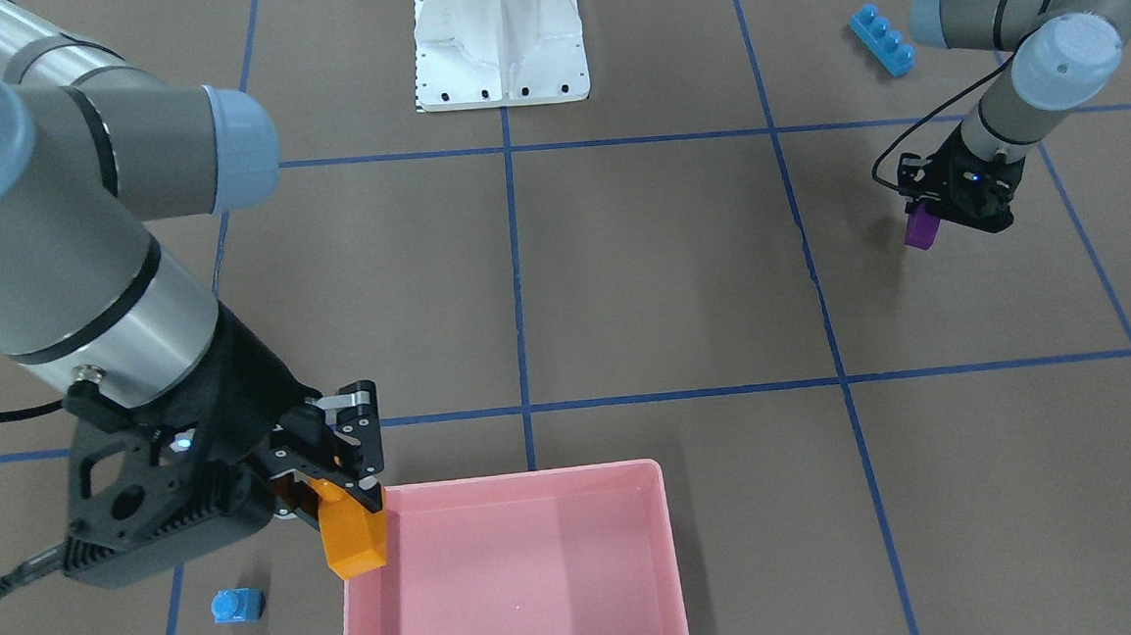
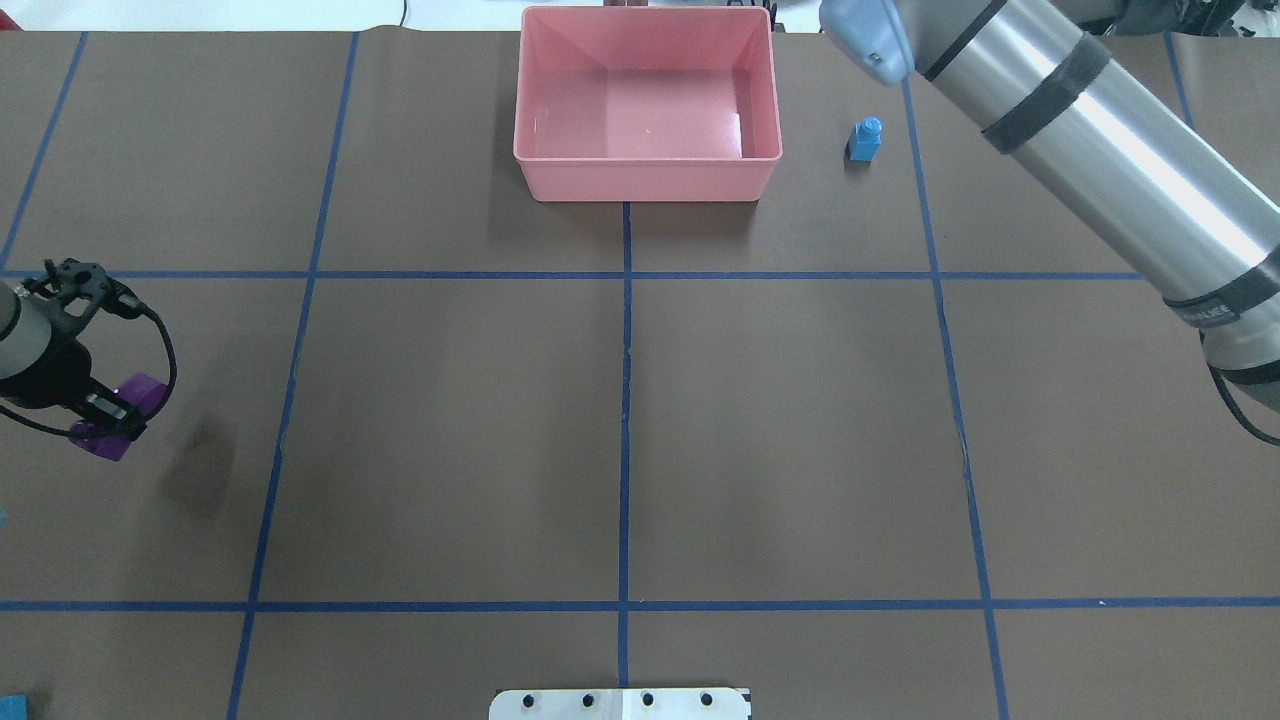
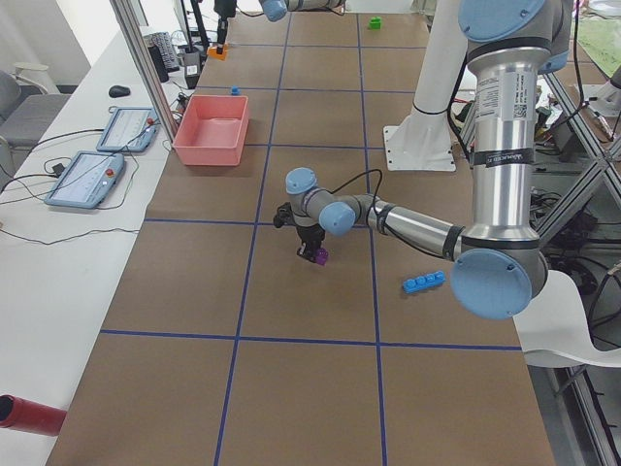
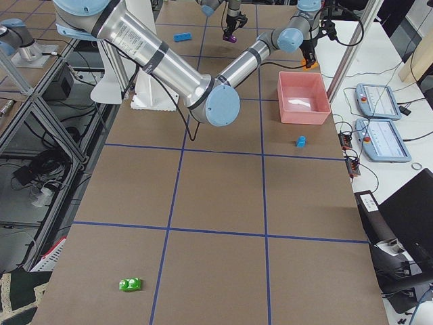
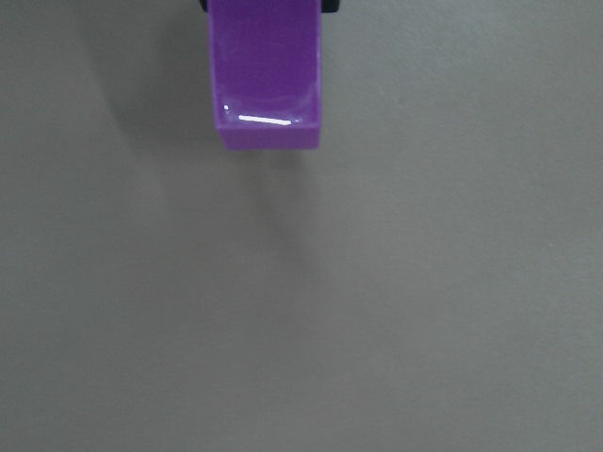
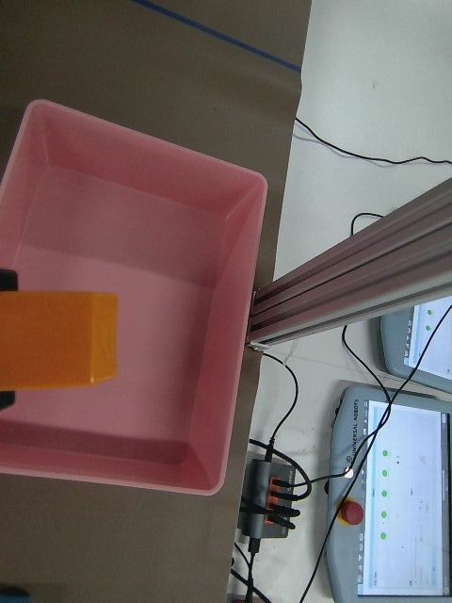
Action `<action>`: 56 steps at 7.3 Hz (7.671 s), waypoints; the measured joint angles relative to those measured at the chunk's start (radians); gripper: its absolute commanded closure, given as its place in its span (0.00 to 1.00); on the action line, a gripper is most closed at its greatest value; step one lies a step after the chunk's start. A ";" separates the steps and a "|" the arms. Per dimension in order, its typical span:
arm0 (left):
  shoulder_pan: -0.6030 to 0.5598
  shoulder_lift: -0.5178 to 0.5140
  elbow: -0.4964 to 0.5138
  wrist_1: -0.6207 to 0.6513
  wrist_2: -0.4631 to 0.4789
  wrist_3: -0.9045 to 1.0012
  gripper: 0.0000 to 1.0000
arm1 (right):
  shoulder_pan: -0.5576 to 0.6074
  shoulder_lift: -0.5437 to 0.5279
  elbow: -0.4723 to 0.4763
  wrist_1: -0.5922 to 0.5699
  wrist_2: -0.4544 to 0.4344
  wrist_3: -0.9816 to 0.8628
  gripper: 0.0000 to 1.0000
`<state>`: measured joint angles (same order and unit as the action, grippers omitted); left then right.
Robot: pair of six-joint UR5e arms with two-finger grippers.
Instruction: Put all blocks into box
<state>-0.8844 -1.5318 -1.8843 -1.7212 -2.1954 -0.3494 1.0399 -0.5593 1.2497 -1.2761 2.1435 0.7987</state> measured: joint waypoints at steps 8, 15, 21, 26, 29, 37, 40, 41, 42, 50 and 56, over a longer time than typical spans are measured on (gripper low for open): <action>-0.276 -0.742 0.154 0.521 -0.289 -0.181 1.00 | -0.069 0.101 -0.343 0.233 -0.155 0.047 0.01; -0.212 -1.182 0.878 -0.161 -0.212 -0.667 1.00 | 0.029 -0.229 -0.100 0.001 -0.136 -0.312 0.01; -0.050 -1.235 1.009 -0.370 0.087 -0.785 1.00 | -0.070 -0.163 -0.436 0.283 -0.186 -0.194 0.14; -0.034 -1.238 1.058 -0.420 0.126 -0.796 1.00 | -0.091 -0.147 -0.495 0.296 -0.195 -0.141 1.00; -0.019 -1.261 1.127 -0.497 0.206 -0.913 0.00 | -0.065 -0.137 -0.486 0.296 -0.194 -0.142 1.00; -0.085 -1.170 0.594 0.311 0.085 -0.589 0.00 | -0.022 0.135 -0.454 0.136 -0.110 -0.026 1.00; -0.125 -0.808 0.094 0.595 0.084 -0.344 0.00 | -0.115 0.149 -0.491 0.238 -0.249 0.029 1.00; -0.132 -0.696 -0.032 0.663 0.085 -0.286 0.00 | -0.133 0.149 -0.500 0.264 -0.271 0.038 0.95; -0.134 -0.579 -0.139 0.713 0.086 -0.248 0.00 | -0.148 0.150 -0.503 0.279 -0.297 0.042 0.61; -0.112 0.507 -0.382 -0.142 0.086 -0.557 0.00 | -0.129 0.159 -0.489 0.278 -0.283 0.082 0.01; 0.492 0.660 -0.300 -0.589 0.395 -1.219 0.00 | 0.007 -0.001 -0.067 -0.113 -0.033 0.024 0.01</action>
<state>-0.3926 -0.8722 -2.1842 -2.3104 -1.8002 -1.5681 1.0465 -0.5600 1.1823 -1.3889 2.1101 0.8230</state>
